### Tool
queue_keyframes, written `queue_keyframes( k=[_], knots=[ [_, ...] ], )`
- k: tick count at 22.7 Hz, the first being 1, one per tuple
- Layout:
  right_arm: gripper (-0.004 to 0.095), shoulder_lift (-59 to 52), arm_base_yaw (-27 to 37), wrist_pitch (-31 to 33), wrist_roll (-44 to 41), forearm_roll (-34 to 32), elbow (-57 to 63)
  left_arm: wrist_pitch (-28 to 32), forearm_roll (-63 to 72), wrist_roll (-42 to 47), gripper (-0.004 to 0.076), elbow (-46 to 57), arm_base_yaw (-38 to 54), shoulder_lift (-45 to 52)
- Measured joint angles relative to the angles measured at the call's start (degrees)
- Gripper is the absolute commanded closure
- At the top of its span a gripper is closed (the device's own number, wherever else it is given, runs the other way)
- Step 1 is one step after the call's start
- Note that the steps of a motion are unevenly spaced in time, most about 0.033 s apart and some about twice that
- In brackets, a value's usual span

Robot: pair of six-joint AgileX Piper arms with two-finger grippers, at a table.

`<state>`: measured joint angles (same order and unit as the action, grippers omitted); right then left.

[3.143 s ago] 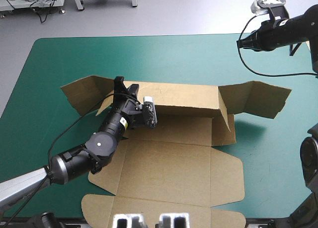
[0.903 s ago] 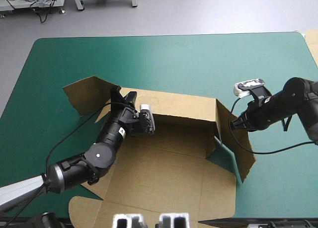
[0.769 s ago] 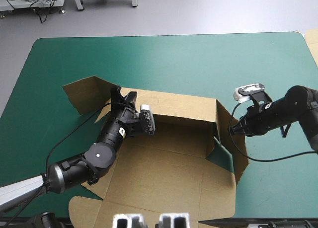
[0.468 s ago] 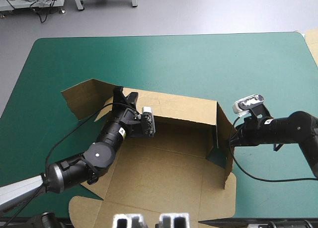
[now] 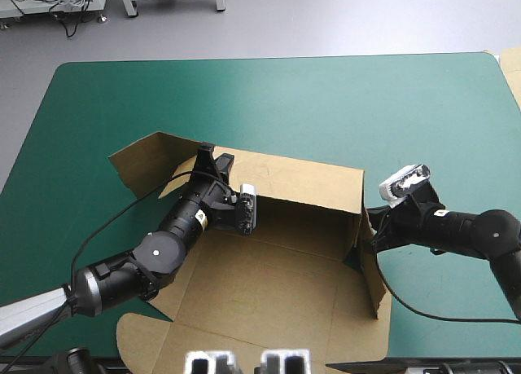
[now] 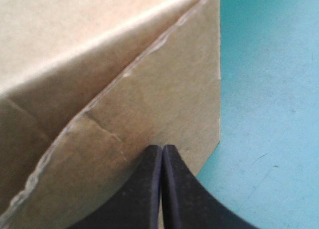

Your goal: Fold the box

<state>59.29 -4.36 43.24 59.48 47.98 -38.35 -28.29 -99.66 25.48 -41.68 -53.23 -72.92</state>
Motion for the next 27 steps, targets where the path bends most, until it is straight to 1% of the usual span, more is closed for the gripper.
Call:
queue_keyframes(
  k=[4,11,15,17,19,20,22,24,26,27],
  knots=[
    [0.0926,-0.7,0.0,-1.0,3.5,0.8,0.2,-0.1,0.0,-0.2,0.0709,0.0,0.0,0.0],
    [0.0926,-3.2,0.0,-1.2,5.1,0.2,0.6,-0.4,-0.1,-0.2,0.0709,0.0,0.0,-0.1],
    [0.0926,-3.1,0.0,-1.6,5.1,0.4,0.6,-3.3,1.2,-1.5,0.0709,-3.1,-0.1,-3.3],
    [0.0926,-2.2,0.0,-2.1,4.9,1.5,0.5,-4.7,3.9,-2.9,0.0709,-5.4,-0.1,-5.0],
    [0.0926,-0.6,0.0,-2.3,4.4,2.4,-0.5,-7.4,7.1,-3.7,0.0709,-8.8,-0.1,-7.1],
    [0.0926,0.2,0.0,-2.2,4.3,2.8,-1.0,-7.6,7.7,-4.4,0.0709,-9.3,-0.1,-7.4],
    [0.0926,1.2,0.0,-1.7,5.0,3.2,-1.7,-7.1,9.2,-5.5,0.071,-9.6,-0.1,-7.5],
    [0.0926,1.3,0.0,-1.0,5.0,1.7,-1.7,-6.6,10.4,-5.9,0.071,-9.1,-0.1,-7.4],
    [0.0926,0.8,0.0,-0.3,4.9,0.7,-0.4,-5.6,9.7,-6.0,0.0714,-7.1,-0.1,-6.6],
    [0.0926,0.2,0.0,-0.6,4.6,1.2,0.7,-5.0,8.8,-5.7,0.0717,-5.9,-0.1,-5.8]
  ],
)
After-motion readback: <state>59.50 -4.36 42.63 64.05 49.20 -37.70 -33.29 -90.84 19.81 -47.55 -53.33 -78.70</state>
